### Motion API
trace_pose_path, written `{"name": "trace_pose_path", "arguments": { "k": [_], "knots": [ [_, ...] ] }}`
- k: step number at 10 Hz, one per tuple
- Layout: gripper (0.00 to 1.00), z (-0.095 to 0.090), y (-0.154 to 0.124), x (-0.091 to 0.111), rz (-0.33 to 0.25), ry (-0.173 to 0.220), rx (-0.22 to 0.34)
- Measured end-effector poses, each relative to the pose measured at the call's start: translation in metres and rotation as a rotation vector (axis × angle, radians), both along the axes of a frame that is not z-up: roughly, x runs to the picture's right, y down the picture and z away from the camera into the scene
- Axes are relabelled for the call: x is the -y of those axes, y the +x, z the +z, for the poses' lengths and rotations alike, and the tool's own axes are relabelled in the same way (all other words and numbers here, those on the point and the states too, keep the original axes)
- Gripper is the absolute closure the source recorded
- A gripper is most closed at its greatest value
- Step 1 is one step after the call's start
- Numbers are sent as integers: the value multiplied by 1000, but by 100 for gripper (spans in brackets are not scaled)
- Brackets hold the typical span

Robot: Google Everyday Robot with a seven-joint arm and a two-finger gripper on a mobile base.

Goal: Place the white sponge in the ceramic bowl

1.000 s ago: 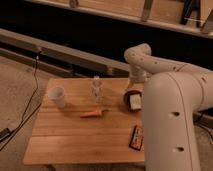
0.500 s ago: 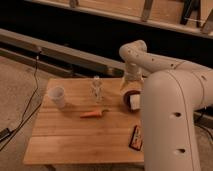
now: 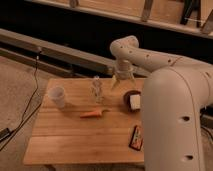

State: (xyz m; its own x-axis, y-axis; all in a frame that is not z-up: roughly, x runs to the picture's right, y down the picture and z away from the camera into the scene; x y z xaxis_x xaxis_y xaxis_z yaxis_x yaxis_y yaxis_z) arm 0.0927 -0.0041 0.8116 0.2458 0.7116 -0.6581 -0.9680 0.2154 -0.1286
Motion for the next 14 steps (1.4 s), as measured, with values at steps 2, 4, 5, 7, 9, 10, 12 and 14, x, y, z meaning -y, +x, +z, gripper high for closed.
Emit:
{"name": "trace_pose_path", "arguments": {
  "k": [2,4,5,7,9,10,12,14],
  "knots": [
    [20,-13,-26,2,-50,14,58],
    [20,-31,-65,4,-123,32,146],
    [20,-40,-81,4,-160,37,187],
    [20,-50,-105,0,-217,35,256],
    [20,-57,-120,-7,-265,17,306],
    [20,-61,-128,-11,-296,-1,334],
    [20,-64,-136,-14,-333,-18,365],
    [20,-66,-148,-14,-368,-23,391]
  ]
}}
